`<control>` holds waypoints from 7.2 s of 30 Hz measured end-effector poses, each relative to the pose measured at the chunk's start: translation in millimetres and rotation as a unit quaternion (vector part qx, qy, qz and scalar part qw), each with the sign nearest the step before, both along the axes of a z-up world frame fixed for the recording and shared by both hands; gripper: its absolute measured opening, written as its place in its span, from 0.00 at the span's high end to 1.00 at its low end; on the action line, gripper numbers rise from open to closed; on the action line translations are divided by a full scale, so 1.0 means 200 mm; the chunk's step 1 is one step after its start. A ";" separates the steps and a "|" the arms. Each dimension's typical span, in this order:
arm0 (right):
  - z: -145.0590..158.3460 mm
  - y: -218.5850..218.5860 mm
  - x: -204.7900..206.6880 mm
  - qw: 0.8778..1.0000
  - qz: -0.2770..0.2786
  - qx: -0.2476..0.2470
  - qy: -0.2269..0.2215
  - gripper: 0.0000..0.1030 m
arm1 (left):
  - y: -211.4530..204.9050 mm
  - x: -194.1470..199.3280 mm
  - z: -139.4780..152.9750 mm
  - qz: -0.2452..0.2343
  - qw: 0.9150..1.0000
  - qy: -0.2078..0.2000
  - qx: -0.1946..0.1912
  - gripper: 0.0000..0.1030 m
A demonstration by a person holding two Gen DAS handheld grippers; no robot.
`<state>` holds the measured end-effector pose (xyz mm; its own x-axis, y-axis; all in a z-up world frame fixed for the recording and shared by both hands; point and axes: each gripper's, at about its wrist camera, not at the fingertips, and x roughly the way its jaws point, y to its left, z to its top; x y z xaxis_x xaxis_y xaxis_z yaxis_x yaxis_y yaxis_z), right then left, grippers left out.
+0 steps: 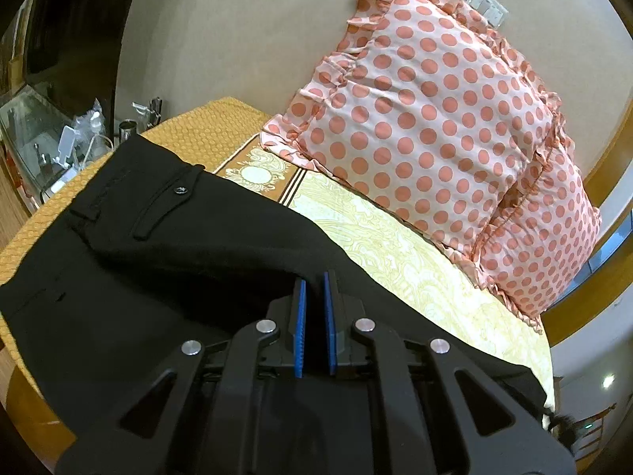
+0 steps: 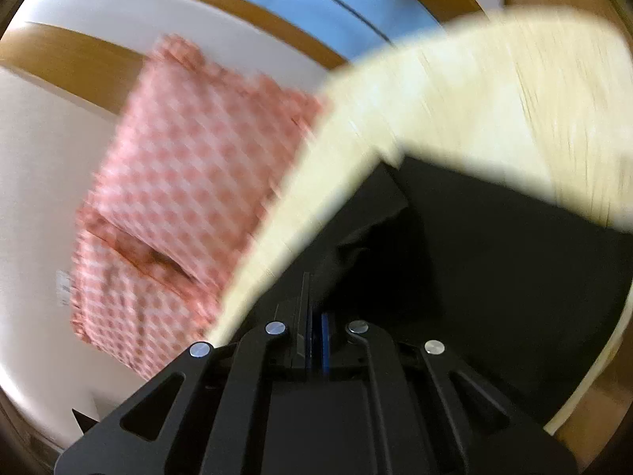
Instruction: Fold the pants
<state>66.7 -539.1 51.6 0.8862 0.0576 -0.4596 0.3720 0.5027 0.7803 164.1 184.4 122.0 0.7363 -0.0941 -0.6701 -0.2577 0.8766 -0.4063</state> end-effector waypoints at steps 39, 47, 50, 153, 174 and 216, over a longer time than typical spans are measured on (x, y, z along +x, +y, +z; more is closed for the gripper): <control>-0.19 -0.11 -0.30 0.994 -0.055 -0.021 0.096 0.97 | 0.37 -0.43 -0.38 0.037 0.984 0.019 -0.172 0.65; -0.18 -0.11 -0.30 0.994 -0.054 -0.023 0.097 0.97 | 0.42 -0.27 -0.50 0.060 0.972 0.047 -0.221 0.65; -0.18 -0.11 -0.30 0.993 -0.053 -0.028 0.098 0.97 | 0.48 -0.26 -0.52 0.084 0.966 0.042 -0.243 0.65; -0.05 1.92 0.25 0.831 0.523 -0.187 -0.020 0.92 | -0.38 -0.55 -0.47 -0.069 0.988 -0.033 0.136 0.02; -0.09 2.23 0.08 0.779 0.571 -0.258 -0.022 0.92 | -0.32 -0.58 -0.44 -0.080 0.992 -0.049 0.088 0.02; -0.04 2.30 0.04 0.749 0.550 -0.368 -0.028 0.48 | 0.81 -0.68 -0.42 0.175 0.973 -0.030 -0.145 0.14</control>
